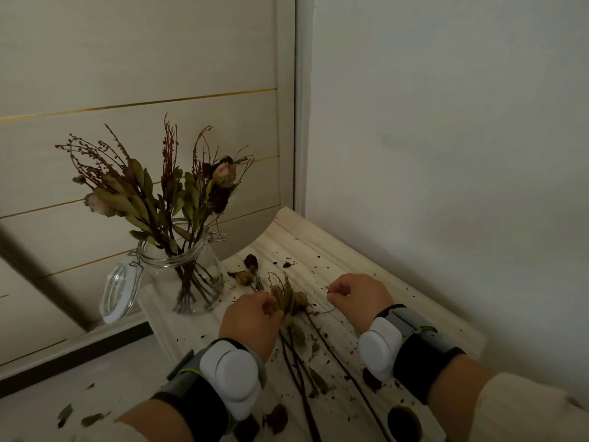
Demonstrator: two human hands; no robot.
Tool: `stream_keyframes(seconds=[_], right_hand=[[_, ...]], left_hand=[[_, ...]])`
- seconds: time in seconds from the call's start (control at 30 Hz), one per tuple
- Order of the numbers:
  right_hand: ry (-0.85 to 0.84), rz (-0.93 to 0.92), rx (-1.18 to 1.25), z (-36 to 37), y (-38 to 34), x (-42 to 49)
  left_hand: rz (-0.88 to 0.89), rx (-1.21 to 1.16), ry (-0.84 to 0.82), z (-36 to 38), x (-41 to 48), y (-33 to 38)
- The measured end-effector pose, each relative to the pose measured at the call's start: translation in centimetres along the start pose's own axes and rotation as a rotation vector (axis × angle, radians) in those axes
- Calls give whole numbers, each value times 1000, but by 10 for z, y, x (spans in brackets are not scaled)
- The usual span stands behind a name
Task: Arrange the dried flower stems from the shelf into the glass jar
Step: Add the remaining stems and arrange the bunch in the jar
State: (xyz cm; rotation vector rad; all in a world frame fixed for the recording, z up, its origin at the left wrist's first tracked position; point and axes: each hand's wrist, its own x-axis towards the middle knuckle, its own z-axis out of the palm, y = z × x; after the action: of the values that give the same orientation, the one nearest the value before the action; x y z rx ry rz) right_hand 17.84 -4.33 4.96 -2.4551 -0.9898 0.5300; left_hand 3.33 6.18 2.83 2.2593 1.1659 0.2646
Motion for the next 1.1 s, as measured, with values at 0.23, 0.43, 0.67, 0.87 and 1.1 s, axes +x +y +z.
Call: stream_keyframes(seconds=[0.23,0.43,0.67,0.87,1.1], right_hand=[[-74,36,-29,17,13,-2],[-135,58,-35,30,18,-6],[-162,55,-32,44,19,-7],[-148,55,-61,49,17,-5],[-131,42,-39,52,16,-4]], left_hand=[[-69,-9,-13,16,0,-5],[-103,17,-17,23,8,-12],[-173,29,-9,26,19,-21],[-238,95,-63,25,34,-20],[-294,133,-116,31,50,-16]])
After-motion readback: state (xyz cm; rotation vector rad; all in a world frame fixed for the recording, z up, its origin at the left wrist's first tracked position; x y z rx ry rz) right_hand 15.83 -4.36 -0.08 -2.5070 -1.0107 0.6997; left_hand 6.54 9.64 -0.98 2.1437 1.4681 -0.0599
